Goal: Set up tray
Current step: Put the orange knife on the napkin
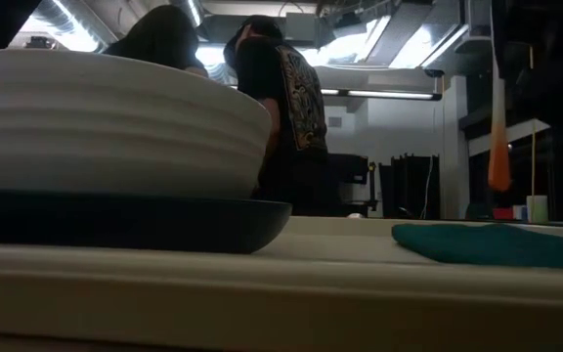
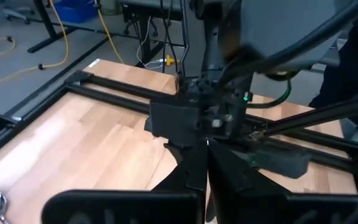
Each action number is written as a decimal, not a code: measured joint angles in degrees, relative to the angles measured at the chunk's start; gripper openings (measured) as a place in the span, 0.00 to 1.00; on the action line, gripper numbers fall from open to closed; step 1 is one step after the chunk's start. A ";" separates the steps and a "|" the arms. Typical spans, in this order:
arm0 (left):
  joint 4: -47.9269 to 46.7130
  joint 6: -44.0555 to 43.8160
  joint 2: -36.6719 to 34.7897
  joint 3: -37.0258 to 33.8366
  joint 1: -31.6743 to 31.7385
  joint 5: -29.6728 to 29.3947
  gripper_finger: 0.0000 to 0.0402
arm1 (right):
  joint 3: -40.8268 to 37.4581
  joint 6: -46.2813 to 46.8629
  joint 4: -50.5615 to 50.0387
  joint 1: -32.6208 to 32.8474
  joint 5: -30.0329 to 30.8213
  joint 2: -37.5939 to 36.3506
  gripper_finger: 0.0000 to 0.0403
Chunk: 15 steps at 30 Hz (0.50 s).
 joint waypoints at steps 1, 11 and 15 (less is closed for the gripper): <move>0.75 0.47 0.00 0.00 -0.03 0.01 0.00 | -0.26 0.61 0.15 0.00 0.36 0.07 0.36; 3.76 1.47 -1.18 0.11 -0.01 -0.04 0.00 | -3.11 -0.88 7.75 0.00 0.43 0.59 0.36; 4.40 1.67 -1.18 0.11 -0.01 0.35 0.00 | -3.50 -1.35 8.96 -0.02 0.42 0.70 0.36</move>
